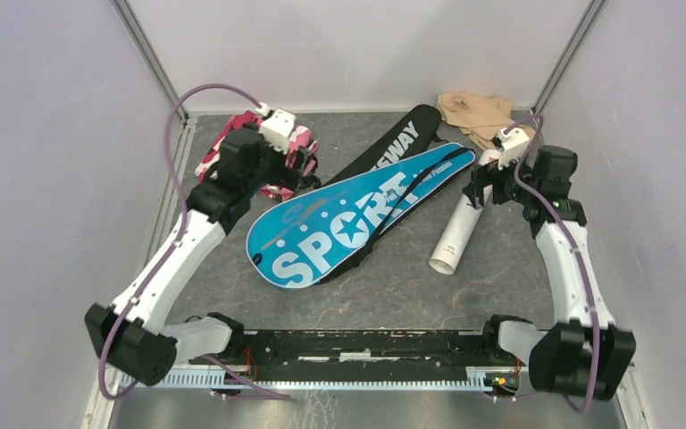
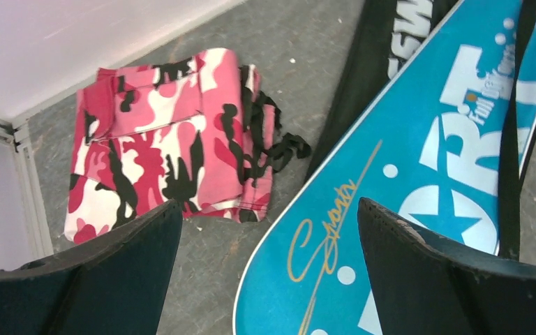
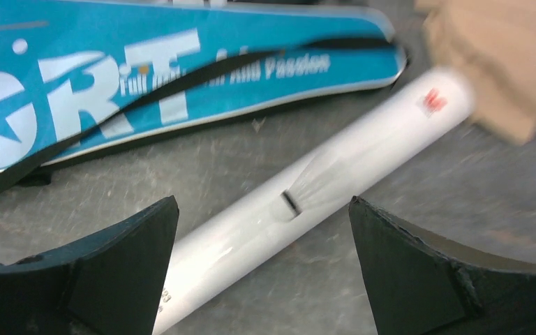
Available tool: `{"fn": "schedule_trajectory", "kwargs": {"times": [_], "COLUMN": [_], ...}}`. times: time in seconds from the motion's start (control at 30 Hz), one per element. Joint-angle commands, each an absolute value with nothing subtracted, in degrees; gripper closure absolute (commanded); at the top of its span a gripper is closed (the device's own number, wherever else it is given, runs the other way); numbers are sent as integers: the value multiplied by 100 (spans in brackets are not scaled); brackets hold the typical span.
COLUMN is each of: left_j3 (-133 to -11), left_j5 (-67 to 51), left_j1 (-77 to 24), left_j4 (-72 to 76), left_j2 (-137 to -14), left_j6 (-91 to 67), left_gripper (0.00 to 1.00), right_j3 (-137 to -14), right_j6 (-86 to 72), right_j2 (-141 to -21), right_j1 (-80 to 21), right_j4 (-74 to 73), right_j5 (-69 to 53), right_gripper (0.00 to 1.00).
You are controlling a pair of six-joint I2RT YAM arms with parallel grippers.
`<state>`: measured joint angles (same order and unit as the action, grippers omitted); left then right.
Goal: Pack up the badminton gear
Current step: Reset both arms
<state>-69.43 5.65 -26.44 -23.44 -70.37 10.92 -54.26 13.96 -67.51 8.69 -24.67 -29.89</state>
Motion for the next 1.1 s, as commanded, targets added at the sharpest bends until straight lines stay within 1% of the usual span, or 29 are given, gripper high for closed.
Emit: {"fn": "schedule_trajectory", "kwargs": {"times": [0.0,0.1,0.2,0.33,0.43,0.7,0.93,1.07], "left_j3": [-6544,-6296,-5996,-5466,-5245,-5296,-5270,-5343], "left_j5": [-165,-324,-393,-510,-541,-478,-899,-939], "left_j1": [-2161,-1829,-1465,-1162,-1111,-989,-943,-911], "left_j4": [-1422,-1048,-606,114,362,126,34,-181], "left_j2": [-6367,-6144,-5909,-5564,-5340,-4974,-4884,-4853], "left_j6": [382,287,181,21,-170,-185,-182,-133], "left_gripper": [0,0,0,0,0,0,0,0], "right_j3": [-5630,-5420,-5300,-5246,-5256,-4881,-4863,-4843], "right_j6": [2090,2060,1956,1580,1592,1722,1828,1880], "right_j2": [-5885,-5507,-5379,-5409,-5430,-4814,-4779,-4774], "right_j1": [874,879,877,872,870,878,888,888], "right_j4": [-1697,-1164,-833,-638,-777,-693,-797,-828], "right_j5": [-3164,-3084,-3069,-3057,-3380,-3288,-3242,-3238], "right_gripper": [2,2,2,2,2,2,2,2]}}
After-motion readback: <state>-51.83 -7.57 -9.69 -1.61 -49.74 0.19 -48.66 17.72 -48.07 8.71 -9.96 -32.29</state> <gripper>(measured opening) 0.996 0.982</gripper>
